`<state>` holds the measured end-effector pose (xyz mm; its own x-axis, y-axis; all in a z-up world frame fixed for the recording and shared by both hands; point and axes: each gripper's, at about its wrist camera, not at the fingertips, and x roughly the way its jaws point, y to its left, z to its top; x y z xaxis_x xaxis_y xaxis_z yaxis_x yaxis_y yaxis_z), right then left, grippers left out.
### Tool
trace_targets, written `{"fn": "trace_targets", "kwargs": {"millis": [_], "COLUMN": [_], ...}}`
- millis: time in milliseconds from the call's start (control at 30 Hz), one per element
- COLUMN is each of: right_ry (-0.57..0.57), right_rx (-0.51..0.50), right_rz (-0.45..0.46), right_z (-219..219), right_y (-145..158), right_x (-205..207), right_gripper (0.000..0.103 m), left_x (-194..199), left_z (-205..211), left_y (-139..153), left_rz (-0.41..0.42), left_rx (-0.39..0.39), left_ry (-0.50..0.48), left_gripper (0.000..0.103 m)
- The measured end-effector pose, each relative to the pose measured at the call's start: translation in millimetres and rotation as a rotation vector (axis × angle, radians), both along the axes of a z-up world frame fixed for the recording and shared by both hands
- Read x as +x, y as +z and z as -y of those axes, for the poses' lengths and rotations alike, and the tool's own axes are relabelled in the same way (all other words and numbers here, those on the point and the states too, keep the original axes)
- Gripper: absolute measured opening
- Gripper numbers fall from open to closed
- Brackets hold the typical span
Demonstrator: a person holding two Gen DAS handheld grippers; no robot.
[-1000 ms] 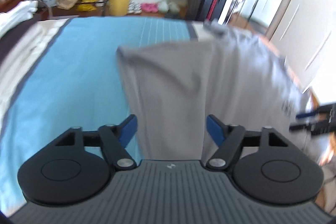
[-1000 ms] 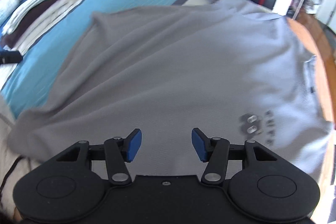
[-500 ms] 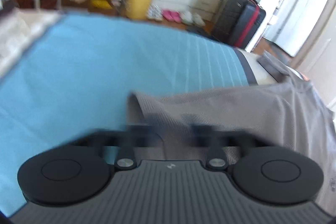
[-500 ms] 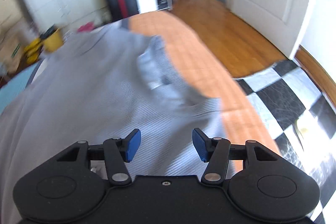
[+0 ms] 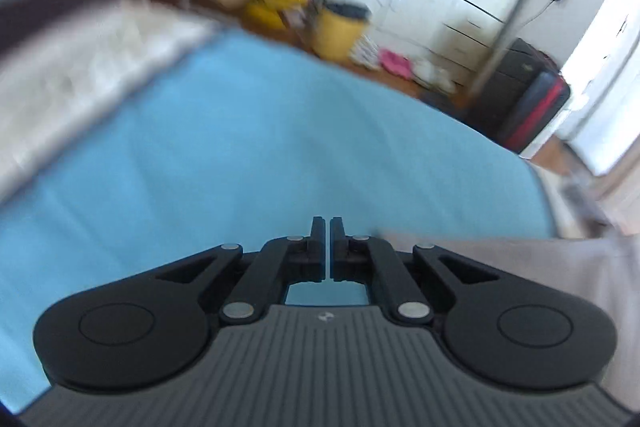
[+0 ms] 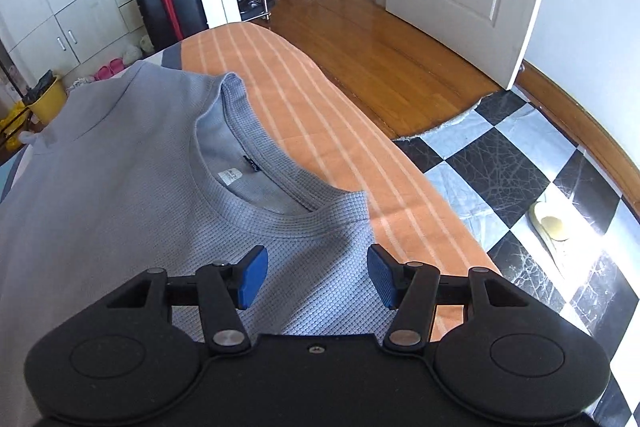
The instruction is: Fold clothes
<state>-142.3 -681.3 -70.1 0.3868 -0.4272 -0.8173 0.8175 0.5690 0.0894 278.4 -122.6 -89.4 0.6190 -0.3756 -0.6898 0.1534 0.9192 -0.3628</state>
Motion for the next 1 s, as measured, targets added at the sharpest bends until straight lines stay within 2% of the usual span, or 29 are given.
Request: {"fn": "trace_targets", "kwargs": {"millis": [67,133,200,333,400,467,567,700,767,933,1000], "right_ry": [-0.014,-0.034,-0.061,-0.127,-0.165,-0.176,-0.131,-0.129,-0.134,-0.114,-0.112], "right_rx": [0.008,0.037,0.073,0.134,0.145,0.137,0.116,0.142,0.135,0.128,0.138], "right_rz": [0.008,0.029,0.054,0.105,0.103,0.075,0.011,-0.002,-0.007,-0.023,-0.022], "right_z": [2,7,11,19,20,20,18,24,25,24,23], "right_y": [0,-1,-3,-6,-8,-10,-15,-23,-24,-24,-24], "right_x": [-1,-4,-8,-21,-25,-24,-15,-11,-11,-8,-8], "right_gripper": [0.061,0.061,0.061,0.063,0.065,0.065,0.065,0.065,0.065,0.065,0.065], "left_x": [-2,-5,-8,-2,-2,-9,-17,-28,-26,-17,-19], "left_z": [6,11,15,30,43,57,79,86,80,84,88], "left_y": [0,-1,-5,-20,-29,-30,-27,7,19,-11,-22], "left_rz": [-0.021,-0.018,-0.016,-0.094,-0.090,-0.017,0.064,0.263,0.307,0.207,0.184], "left_rx": [0.004,0.005,0.006,-0.061,-0.053,0.022,0.138,0.244,0.272,0.320,0.360], "left_ry": [-0.037,-0.066,-0.073,-0.174,-0.216,-0.234,-0.290,-0.240,-0.176,-0.143,-0.138], "left_gripper": [0.006,0.019,0.050,0.054,0.060,0.058,0.004,0.004,0.005,0.007,0.013]}}
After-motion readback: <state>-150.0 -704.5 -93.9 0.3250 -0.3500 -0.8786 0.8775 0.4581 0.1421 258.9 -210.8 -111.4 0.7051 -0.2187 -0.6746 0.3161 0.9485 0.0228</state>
